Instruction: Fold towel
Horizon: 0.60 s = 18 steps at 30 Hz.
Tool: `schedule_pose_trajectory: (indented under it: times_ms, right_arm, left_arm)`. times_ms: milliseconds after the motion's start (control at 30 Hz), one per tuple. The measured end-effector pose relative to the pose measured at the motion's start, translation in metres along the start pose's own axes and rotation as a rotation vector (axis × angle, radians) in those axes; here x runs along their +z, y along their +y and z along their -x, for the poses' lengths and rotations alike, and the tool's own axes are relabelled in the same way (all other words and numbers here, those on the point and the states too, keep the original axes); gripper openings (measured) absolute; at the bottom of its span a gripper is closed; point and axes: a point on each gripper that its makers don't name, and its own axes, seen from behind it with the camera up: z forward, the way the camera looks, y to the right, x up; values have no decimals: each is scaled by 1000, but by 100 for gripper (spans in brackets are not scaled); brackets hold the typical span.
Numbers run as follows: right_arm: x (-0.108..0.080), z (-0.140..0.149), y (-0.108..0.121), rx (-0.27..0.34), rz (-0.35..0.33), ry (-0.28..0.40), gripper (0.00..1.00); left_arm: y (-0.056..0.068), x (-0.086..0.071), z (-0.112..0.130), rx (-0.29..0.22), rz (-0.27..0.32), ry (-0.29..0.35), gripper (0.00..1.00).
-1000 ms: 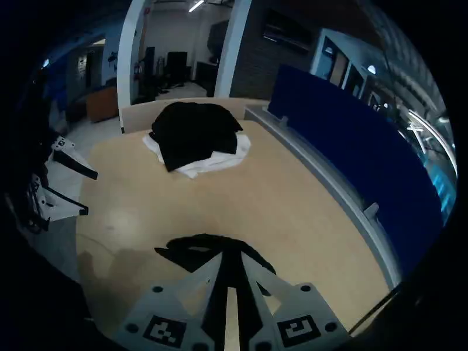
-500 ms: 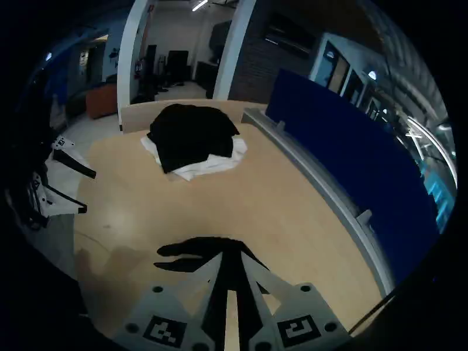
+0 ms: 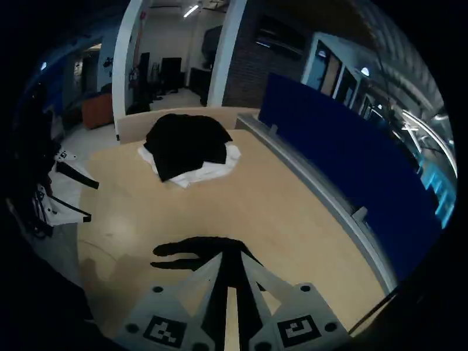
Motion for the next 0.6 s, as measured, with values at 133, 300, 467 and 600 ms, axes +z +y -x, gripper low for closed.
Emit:
schedule_pose_trajectory:
  times_ms: [133, 300, 467, 600]
  right_arm:
    - [-13, 7, 15, 37, 20, 4, 7]
    - [-35, 26, 42, 76, 57, -5, 7]
    - [-59, 55, 76, 101, 102, -33, 7]
    - [-80, 82, 104, 119, 140, -58, 7]
  left_arm:
    - [4, 2, -2, 17, 9, -4, 99]
    - [12, 7, -5, 39, 22, -10, 99]
    - [22, 13, -7, 54, 37, -16, 99]
    - [31, 19, -8, 68, 48, -24, 99]
